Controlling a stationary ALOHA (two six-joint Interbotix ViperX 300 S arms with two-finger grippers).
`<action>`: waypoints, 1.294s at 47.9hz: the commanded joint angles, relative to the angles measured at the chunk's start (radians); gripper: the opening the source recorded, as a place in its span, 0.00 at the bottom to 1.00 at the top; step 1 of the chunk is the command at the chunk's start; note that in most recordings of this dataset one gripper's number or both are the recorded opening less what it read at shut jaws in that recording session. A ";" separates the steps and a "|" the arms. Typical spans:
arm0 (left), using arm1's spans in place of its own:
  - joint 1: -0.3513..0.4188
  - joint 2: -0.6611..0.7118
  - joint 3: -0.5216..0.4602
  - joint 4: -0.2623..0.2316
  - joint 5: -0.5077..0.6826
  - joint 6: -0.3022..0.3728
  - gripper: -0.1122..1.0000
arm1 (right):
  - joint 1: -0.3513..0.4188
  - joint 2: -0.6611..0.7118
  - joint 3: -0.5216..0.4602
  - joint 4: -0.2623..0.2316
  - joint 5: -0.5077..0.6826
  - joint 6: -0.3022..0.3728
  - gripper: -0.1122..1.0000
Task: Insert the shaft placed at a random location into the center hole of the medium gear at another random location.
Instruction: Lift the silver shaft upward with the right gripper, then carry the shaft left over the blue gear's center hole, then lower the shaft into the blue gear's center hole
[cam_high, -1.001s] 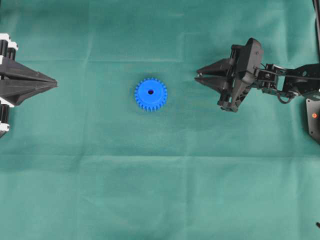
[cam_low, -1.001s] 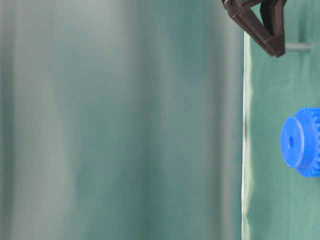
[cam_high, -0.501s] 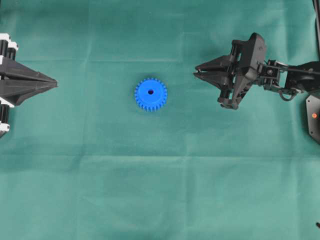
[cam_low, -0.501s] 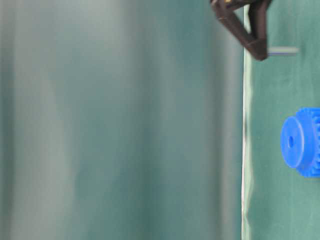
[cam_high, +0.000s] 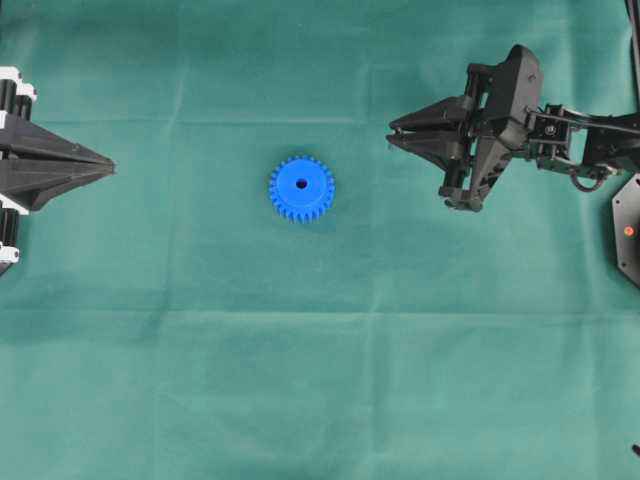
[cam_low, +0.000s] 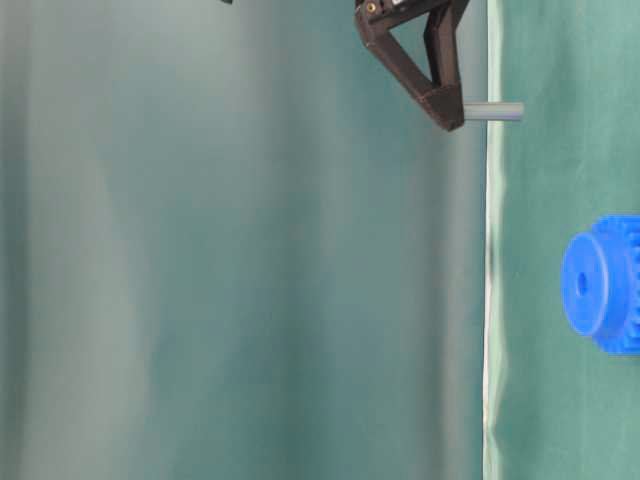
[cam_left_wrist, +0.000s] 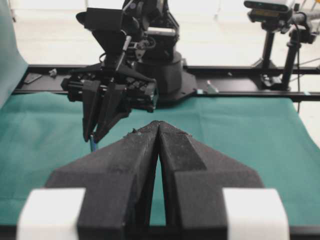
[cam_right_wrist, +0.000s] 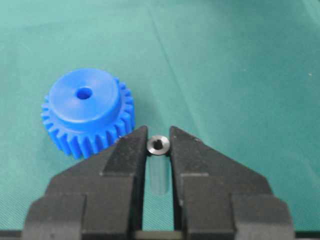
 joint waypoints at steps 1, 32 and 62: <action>-0.002 0.008 -0.017 0.003 -0.006 -0.002 0.10 | 0.002 -0.017 -0.020 0.000 0.003 -0.017 0.22; -0.003 0.008 -0.017 0.003 0.008 -0.002 0.10 | 0.089 0.126 -0.212 0.006 0.034 -0.006 0.22; -0.003 0.008 -0.017 0.003 0.008 0.000 0.10 | 0.130 0.249 -0.379 0.008 0.078 -0.008 0.22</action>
